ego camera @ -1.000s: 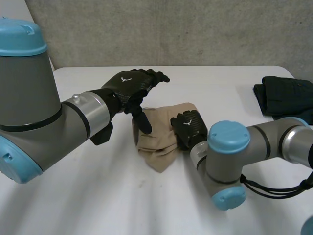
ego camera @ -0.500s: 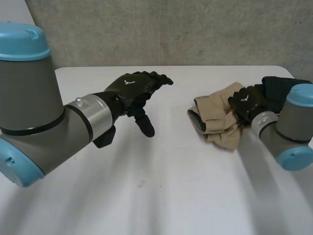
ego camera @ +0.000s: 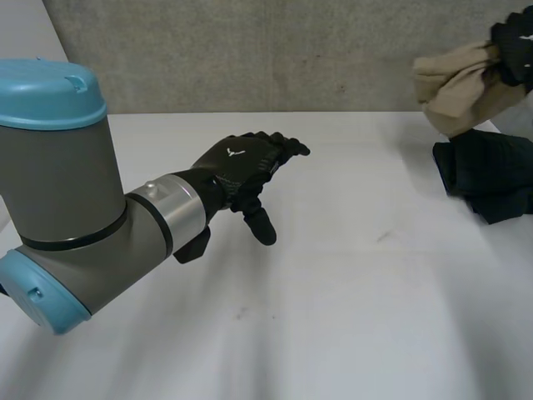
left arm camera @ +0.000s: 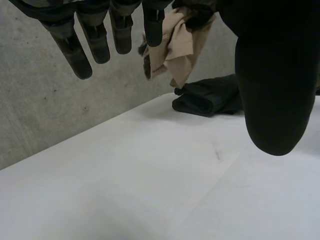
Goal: Fold the laundry.
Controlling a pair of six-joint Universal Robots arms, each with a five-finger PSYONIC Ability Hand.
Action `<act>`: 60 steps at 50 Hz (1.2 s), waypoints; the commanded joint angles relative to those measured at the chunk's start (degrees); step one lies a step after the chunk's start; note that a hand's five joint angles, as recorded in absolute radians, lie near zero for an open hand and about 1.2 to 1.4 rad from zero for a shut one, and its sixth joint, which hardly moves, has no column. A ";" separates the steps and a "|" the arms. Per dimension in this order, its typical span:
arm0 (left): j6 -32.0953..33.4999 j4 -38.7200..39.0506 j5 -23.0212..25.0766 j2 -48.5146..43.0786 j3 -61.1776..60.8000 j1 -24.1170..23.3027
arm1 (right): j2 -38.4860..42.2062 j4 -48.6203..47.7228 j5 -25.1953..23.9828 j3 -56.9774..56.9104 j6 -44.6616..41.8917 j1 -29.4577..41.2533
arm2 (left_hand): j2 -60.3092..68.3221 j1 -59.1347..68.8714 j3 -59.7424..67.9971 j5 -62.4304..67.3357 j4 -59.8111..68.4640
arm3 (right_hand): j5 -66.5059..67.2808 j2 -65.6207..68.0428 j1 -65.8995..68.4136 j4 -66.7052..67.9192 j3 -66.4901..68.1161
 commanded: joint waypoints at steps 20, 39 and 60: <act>-0.06 1.87 -0.09 -1.33 -1.06 -0.44 | -0.24 7.20 -10.92 17.14 -4.60 -16.81 | -0.91 0.82 -0.40 -1.57 -0.84 | -54.01 -56.87 -43.78 -57.95 -56.63; -0.76 2.92 -3.33 5.70 -0.80 0.08 | -31.71 14.41 13.24 32.08 12.43 3.13 | -1.41 0.32 -0.90 -2.08 -1.35 | -54.01 -56.87 -43.78 -57.95 -56.63; -1.11 4.77 -14.76 8.96 -4.22 9.14 | -40.68 10.37 30.57 52.92 20.54 27.49 | -1.96 -0.23 -1.45 -2.63 -1.90 | -54.01 -56.87 -43.78 -57.95 -56.63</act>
